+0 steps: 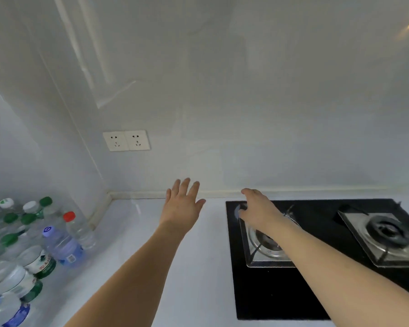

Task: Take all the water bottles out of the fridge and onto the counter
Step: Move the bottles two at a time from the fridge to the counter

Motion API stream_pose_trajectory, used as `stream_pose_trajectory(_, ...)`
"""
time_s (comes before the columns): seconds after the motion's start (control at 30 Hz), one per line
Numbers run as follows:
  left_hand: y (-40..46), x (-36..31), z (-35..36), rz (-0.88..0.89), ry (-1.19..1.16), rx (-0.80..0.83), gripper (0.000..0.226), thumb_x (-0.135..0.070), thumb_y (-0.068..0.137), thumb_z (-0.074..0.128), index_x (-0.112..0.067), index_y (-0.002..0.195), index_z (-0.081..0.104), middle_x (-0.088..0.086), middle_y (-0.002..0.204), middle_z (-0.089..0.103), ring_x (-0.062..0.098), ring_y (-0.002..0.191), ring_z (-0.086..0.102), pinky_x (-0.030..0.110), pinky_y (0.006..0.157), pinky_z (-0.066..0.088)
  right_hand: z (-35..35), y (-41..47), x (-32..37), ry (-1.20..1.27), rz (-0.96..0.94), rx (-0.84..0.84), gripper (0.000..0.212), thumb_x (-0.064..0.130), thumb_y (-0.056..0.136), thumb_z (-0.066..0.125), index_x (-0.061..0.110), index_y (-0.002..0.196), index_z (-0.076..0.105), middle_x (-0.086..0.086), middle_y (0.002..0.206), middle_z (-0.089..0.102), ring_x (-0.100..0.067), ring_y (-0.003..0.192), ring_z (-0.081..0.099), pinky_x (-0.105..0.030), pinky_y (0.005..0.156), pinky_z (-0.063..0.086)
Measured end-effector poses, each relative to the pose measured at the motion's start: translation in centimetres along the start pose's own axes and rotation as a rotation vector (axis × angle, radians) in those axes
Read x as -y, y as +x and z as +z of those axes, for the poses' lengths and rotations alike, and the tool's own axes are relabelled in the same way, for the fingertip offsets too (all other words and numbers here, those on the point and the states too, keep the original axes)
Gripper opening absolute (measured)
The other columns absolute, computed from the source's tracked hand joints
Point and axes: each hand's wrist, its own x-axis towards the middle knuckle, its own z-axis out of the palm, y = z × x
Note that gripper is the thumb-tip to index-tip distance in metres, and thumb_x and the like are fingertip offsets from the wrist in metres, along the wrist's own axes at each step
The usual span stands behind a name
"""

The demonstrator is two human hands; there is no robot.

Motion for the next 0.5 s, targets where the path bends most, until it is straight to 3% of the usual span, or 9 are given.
stream_pose_trajectory(0.27, 1.3, -10.3, 1.8, 0.414, -0.048, 0.028, 0.056, -0.043, 0.104, 0.03, -0.022, 0.154, 0.017, 0.004, 0.162, 0.01, 0.027, 0.149, 0.0, 0.042, 0.122, 0.004, -3.8, -8.2, -5.7, -0.028, 0.273, -0.212, 0.063, 0.02, 0.089, 0.061, 0.014, 0.145, 0.033, -0.006, 0.144, 0.042, -0.024, 0.128, 0.044, -0.034, 0.106, 0.039)
stream_pose_trajectory(0.5, -1.8, -18.6, 1.2, 0.604, -0.081, 0.024, 0.055, -0.042, 0.104, 0.03, -0.022, 0.154, 0.019, 0.004, 0.162, 0.014, 0.027, 0.149, 0.005, 0.043, 0.121, 0.01, -7.2, -16.2, -9.3, -0.079, 0.406, -0.335, 0.063, 0.021, 0.089, 0.059, 0.012, 0.145, 0.033, -0.008, 0.145, 0.039, -0.025, 0.128, 0.044, -0.037, 0.105, 0.04)
